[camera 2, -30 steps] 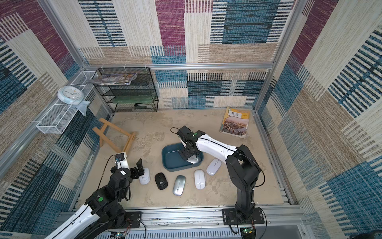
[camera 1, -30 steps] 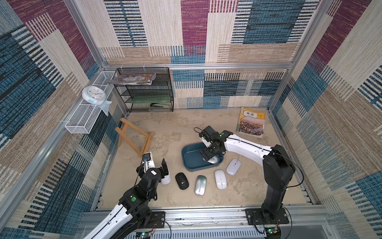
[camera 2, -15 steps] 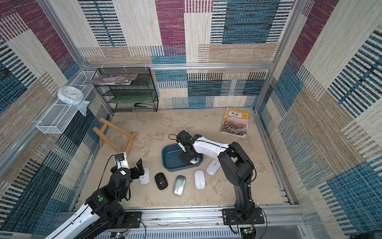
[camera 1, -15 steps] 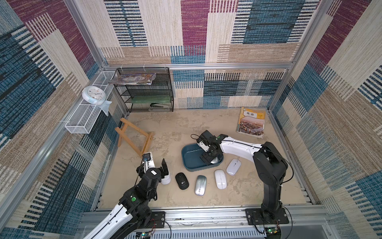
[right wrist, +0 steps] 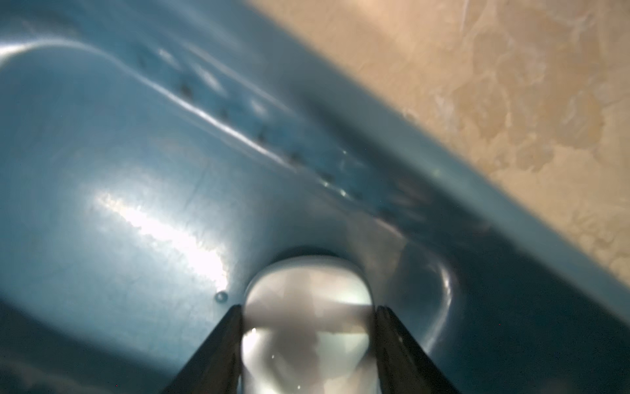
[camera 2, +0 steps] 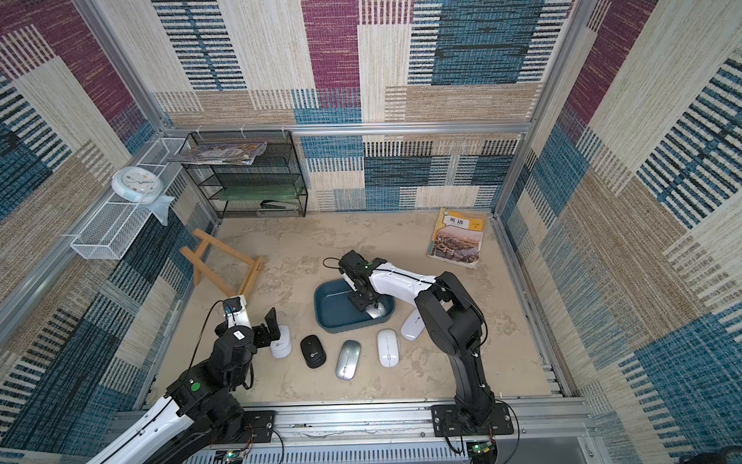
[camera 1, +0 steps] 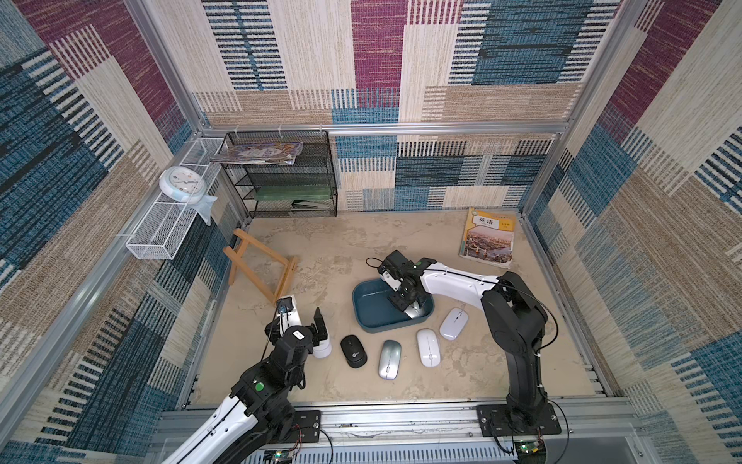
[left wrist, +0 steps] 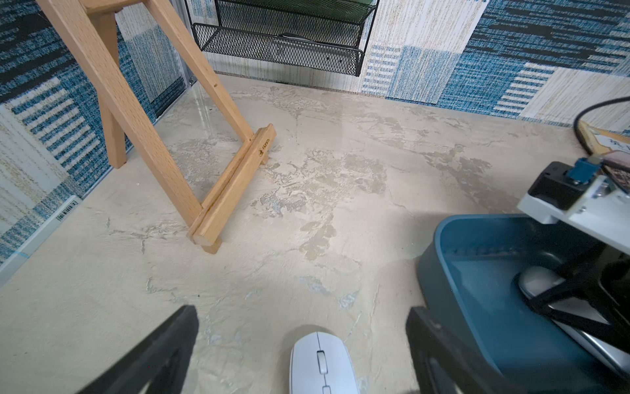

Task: Take out the mouse from the storage box
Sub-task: Pick up the mouse from the storage box.

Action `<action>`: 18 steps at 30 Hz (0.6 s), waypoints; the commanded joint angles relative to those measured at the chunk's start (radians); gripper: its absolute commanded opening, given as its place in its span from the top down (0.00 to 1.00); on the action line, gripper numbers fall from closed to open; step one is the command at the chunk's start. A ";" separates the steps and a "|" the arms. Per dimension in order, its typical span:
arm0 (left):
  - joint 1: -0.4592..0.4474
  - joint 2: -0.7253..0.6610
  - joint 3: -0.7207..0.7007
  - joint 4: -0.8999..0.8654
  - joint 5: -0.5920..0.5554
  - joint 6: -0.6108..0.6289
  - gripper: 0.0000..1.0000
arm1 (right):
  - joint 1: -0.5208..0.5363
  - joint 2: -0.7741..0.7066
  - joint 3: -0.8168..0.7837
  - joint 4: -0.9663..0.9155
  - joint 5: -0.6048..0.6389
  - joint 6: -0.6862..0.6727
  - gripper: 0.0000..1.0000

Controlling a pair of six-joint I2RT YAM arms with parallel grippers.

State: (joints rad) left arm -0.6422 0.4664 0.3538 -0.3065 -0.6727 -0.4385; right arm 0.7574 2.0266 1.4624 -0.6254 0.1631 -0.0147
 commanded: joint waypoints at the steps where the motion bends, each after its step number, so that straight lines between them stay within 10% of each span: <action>1: 0.001 0.000 0.003 0.027 -0.004 0.006 0.01 | -0.001 0.010 0.019 0.007 0.016 0.016 0.45; 18: 0.001 -0.001 0.004 0.025 -0.001 0.002 0.01 | -0.006 -0.082 -0.127 0.046 0.003 0.023 0.17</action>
State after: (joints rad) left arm -0.6422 0.4683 0.3538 -0.3065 -0.6724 -0.4385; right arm 0.7521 1.9549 1.3560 -0.5961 0.1780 0.0040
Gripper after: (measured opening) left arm 0.992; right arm 0.826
